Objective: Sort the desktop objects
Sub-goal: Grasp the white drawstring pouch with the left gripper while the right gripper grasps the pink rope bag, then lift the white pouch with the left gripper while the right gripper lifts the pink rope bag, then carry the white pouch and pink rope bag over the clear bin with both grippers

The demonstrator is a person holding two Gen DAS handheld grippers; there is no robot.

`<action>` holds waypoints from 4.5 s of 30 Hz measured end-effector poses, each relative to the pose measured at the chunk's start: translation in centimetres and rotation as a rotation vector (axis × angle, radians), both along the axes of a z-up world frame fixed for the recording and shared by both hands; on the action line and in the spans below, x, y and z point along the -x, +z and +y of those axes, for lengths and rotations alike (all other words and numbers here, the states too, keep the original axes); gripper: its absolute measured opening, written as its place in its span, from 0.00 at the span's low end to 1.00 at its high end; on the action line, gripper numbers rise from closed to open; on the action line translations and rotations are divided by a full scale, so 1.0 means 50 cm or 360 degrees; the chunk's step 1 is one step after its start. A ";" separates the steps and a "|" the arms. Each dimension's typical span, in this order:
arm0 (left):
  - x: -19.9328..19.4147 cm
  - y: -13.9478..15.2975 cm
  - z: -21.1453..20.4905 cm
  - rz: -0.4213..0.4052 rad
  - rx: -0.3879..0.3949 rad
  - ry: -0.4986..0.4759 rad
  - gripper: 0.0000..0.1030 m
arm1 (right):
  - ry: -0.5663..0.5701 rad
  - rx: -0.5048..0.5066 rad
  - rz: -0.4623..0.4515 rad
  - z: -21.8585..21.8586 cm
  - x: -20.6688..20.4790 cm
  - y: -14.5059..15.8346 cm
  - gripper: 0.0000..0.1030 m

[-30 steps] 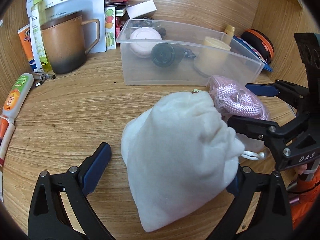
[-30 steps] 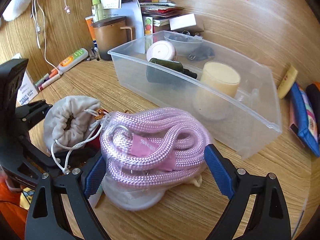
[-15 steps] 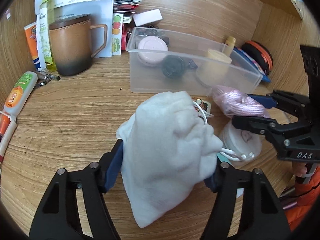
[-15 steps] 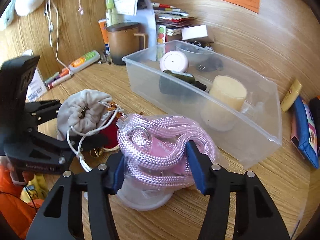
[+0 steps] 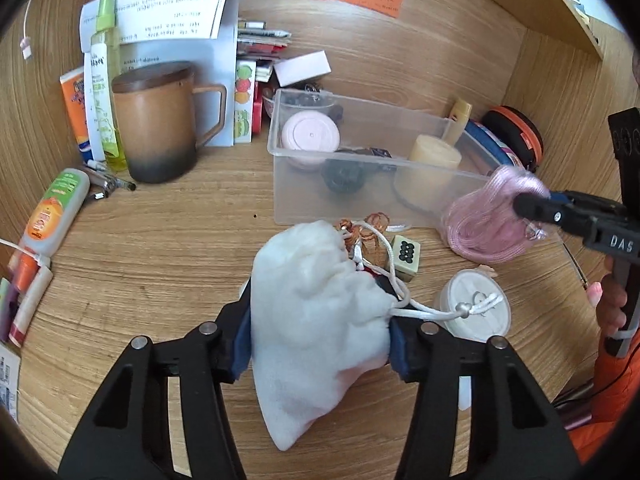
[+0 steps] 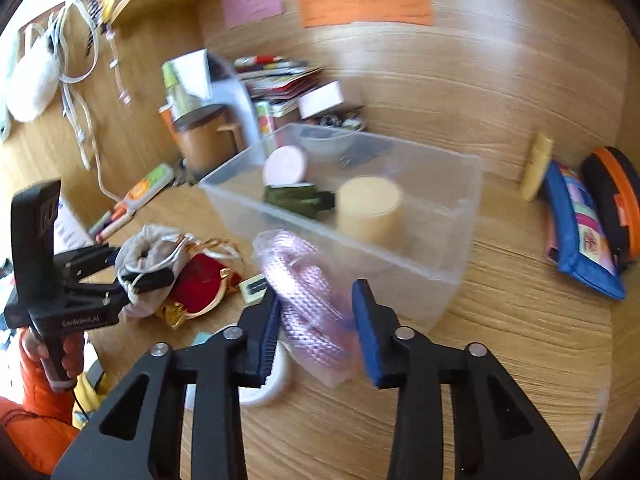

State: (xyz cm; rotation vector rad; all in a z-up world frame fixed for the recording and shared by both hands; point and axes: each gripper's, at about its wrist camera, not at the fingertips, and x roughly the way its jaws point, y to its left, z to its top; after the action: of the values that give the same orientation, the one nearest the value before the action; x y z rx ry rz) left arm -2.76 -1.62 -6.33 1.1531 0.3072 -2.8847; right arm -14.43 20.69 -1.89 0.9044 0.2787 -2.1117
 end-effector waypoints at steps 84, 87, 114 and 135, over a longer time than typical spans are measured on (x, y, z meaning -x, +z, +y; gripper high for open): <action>-0.032 0.005 -0.022 -0.0093 0.0046 0.0014 0.38 | 0.0182 0.0016 0.0062 -0.034 0.000 -0.008 0.14; -0.035 0.024 -0.024 -0.0058 0.0090 0.0033 0.37 | 0.0177 0.0025 0.0071 -0.030 0.001 -0.002 0.14; 0.110 0.175 0.012 0.0159 0.0165 -0.0202 0.37 | 0.0038 0.0088 0.0203 -0.015 0.056 0.085 0.14; 0.300 0.135 0.043 0.0024 0.0154 -0.0389 0.37 | -0.0083 -0.0068 0.0137 -0.061 0.204 0.040 0.14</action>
State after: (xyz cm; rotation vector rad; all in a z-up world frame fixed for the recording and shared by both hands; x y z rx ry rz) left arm -17.76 0.54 0.40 1.2330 0.0269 -3.0748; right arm -24.61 17.66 0.12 0.8550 0.3493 -2.2034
